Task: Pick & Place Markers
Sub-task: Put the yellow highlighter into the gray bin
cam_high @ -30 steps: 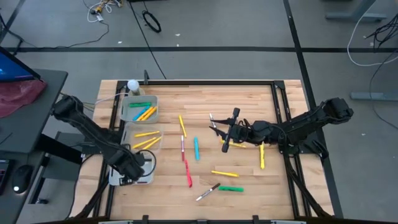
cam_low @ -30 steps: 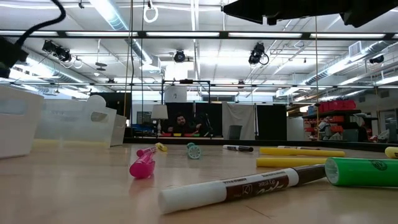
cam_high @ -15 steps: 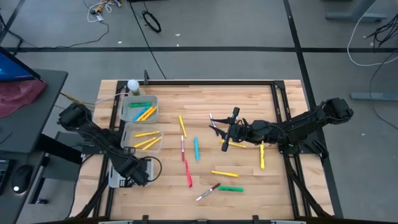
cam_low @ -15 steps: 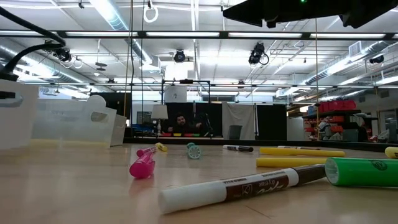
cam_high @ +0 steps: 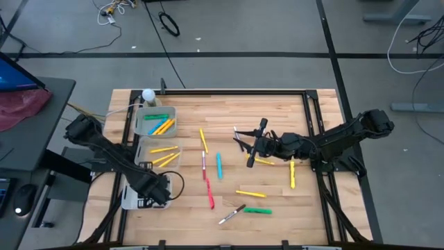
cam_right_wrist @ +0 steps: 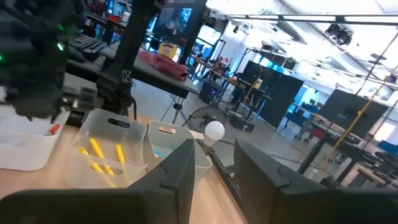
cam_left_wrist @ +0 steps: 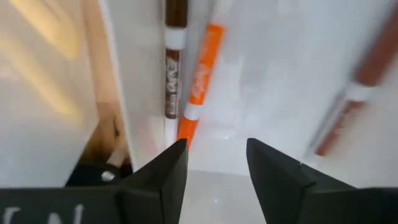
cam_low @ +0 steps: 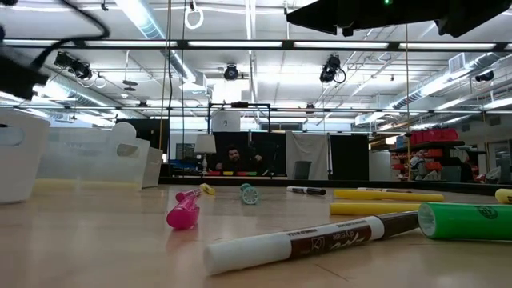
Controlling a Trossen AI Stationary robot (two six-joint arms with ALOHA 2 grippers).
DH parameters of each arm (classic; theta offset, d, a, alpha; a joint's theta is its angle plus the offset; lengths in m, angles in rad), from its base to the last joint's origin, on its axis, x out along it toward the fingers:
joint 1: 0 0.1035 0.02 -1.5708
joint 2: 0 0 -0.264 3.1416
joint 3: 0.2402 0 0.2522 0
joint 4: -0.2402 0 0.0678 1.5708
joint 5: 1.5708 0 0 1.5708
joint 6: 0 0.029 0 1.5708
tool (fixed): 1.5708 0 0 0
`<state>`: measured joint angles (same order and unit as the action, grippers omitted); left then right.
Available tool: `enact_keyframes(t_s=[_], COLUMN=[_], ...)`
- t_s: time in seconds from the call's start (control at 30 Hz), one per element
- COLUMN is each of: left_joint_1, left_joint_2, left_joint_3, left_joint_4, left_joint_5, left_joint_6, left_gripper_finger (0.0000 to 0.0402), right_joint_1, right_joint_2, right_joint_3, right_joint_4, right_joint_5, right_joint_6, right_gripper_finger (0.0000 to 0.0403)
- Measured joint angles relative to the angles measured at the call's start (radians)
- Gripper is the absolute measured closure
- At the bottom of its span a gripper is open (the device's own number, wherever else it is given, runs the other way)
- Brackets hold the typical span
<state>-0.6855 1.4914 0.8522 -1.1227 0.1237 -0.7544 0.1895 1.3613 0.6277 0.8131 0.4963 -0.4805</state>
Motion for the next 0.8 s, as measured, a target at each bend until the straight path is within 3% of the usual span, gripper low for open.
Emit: enact_keyframes(t_s=[0.17,0.33,0.43,0.6,0.8], left_joint_1=[0.011,0.007,0.021,0.111,0.258], left_joint_2=[0.000,-0.002,-0.008,-0.028,-0.009], left_joint_3=[0.164,0.272,0.261,0.128,-0.111], left_joint_4=[-0.124,-0.092,0.045,0.472,1.281], left_joint_5=[-0.118,-0.485,-0.642,-0.661,-0.605], left_joint_6=[-0.002,0.003,0.126,0.383,0.667], left_gripper_finger=[0.0233,0.0251,0.0262,0.0282,0.0293], right_joint_1=[-0.006,0.000,0.023,0.067,0.131], right_joint_2=[0.000,0.000,0.000,0.000,-0.011], right_joint_3=[0.000,0.000,0.000,0.000,0.000], right_joint_4=[-0.008,-0.012,-0.029,-0.094,-0.268], right_joint_5=[0.019,0.162,0.243,0.229,0.219], right_joint_6=[0.033,0.102,0.154,0.298,0.451], right_gripper_finger=[0.0289,0.0289,0.0289,0.0289,0.0289])
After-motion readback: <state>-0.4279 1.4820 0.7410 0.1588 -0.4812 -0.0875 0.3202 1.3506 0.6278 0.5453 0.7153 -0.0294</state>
